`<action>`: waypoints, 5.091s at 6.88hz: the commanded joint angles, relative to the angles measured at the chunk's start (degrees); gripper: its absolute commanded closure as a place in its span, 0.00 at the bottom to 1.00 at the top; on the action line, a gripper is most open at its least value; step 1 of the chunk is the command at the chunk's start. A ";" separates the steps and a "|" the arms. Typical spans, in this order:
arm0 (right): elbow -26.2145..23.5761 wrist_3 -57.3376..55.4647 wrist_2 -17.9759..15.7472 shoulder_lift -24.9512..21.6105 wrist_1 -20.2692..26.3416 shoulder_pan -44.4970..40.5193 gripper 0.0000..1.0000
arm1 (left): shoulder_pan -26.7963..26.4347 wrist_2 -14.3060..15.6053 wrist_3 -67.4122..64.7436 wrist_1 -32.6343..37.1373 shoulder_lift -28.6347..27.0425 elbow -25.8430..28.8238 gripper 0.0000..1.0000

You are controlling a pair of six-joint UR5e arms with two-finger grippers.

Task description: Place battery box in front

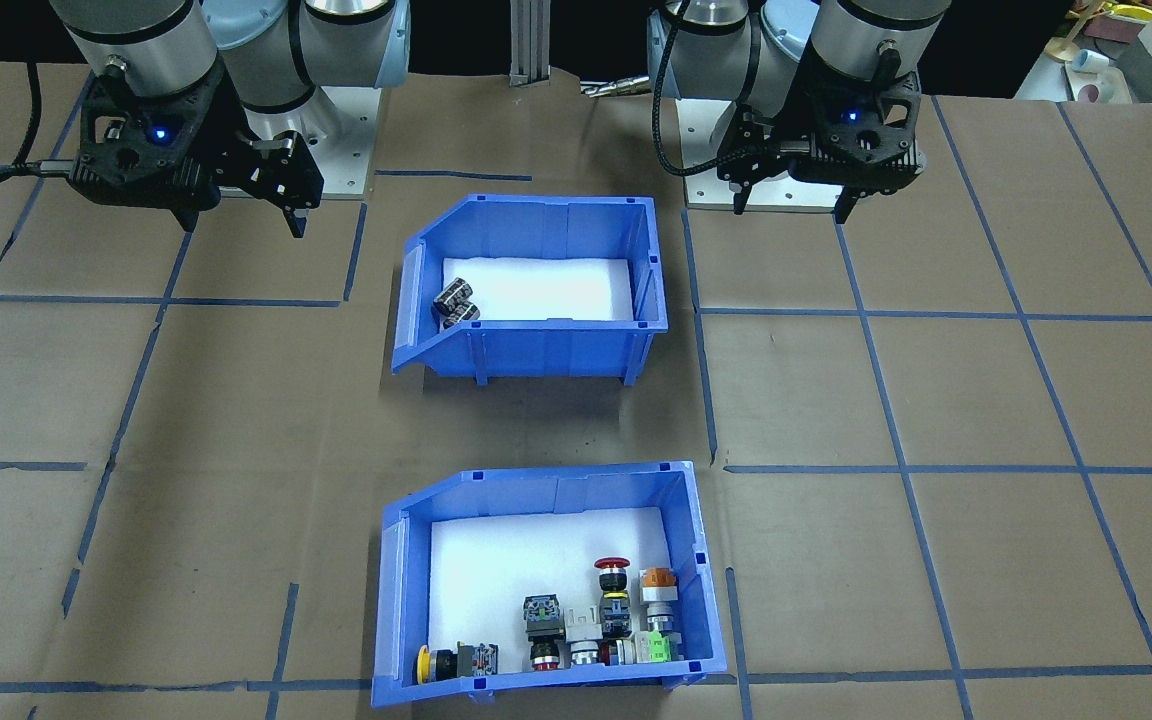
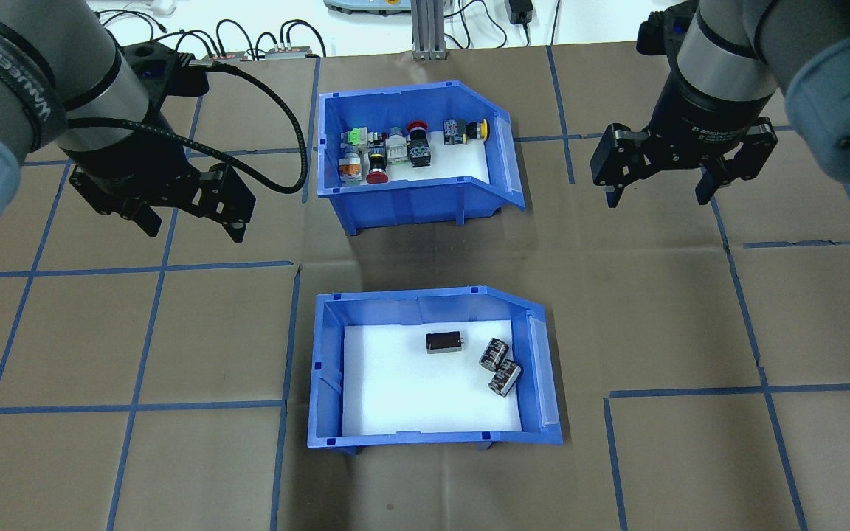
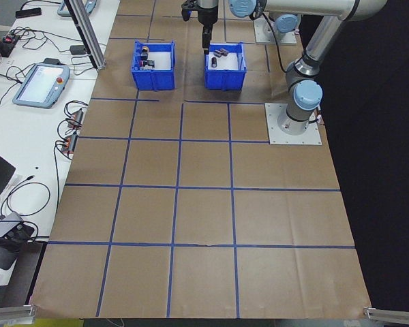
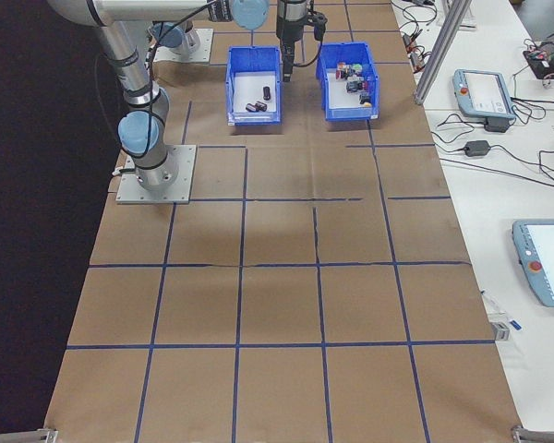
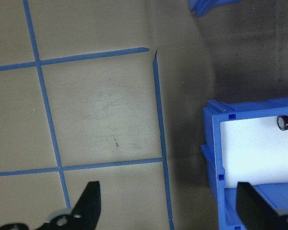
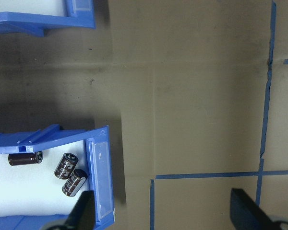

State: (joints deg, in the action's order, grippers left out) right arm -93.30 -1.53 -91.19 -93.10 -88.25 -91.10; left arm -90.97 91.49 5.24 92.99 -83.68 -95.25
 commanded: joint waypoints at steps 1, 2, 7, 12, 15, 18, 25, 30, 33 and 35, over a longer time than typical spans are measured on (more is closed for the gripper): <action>-0.04 1.79 0.23 0.02 -0.25 0.04 0.00 | 0.00 0.00 0.03 0.00 0.44 -0.11 0.00; -0.04 1.79 0.23 0.02 -0.25 0.04 0.00 | 0.00 0.00 0.03 0.00 0.62 -0.11 0.00; 0.04 1.88 -0.39 -0.06 -0.25 0.05 0.00 | 0.00 -0.79 -1.54 0.00 -0.26 0.06 0.00; 13.46 14.30 0.40 13.26 0.27 -0.65 0.00 | -0.09 -0.35 -17.75 0.01 0.79 0.06 0.01; 18.75 33.20 0.40 21.44 -3.66 -2.76 0.00 | -4.10 -0.79 -47.87 -0.17 0.71 -2.03 0.01; 27.61 50.33 0.32 29.97 -3.59 -10.83 0.00 | -13.50 -0.79 -84.59 -8.86 2.29 -13.53 0.01; 29.14 69.47 0.23 37.36 -11.23 -24.81 0.00 | -29.09 -4.48 -128.72 -39.36 4.84 -36.84 0.01; 23.08 69.38 -0.39 40.89 -15.34 -24.74 0.00 | -31.01 -4.57 -128.82 -48.07 -4.11 -38.34 0.31; 24.04 69.12 -0.56 41.69 -17.83 -25.09 0.42 | -31.20 -10.46 -130.31 -47.99 -3.60 -38.43 1.00; 24.04 69.47 -0.83 41.60 -17.92 -25.09 0.84 | -30.68 -9.93 -129.96 -46.42 -1.59 -37.64 1.00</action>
State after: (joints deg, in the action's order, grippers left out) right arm -69.34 67.79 -91.86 -51.45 -106.11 -116.19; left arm -122.00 81.44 -124.92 45.64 -86.34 -133.23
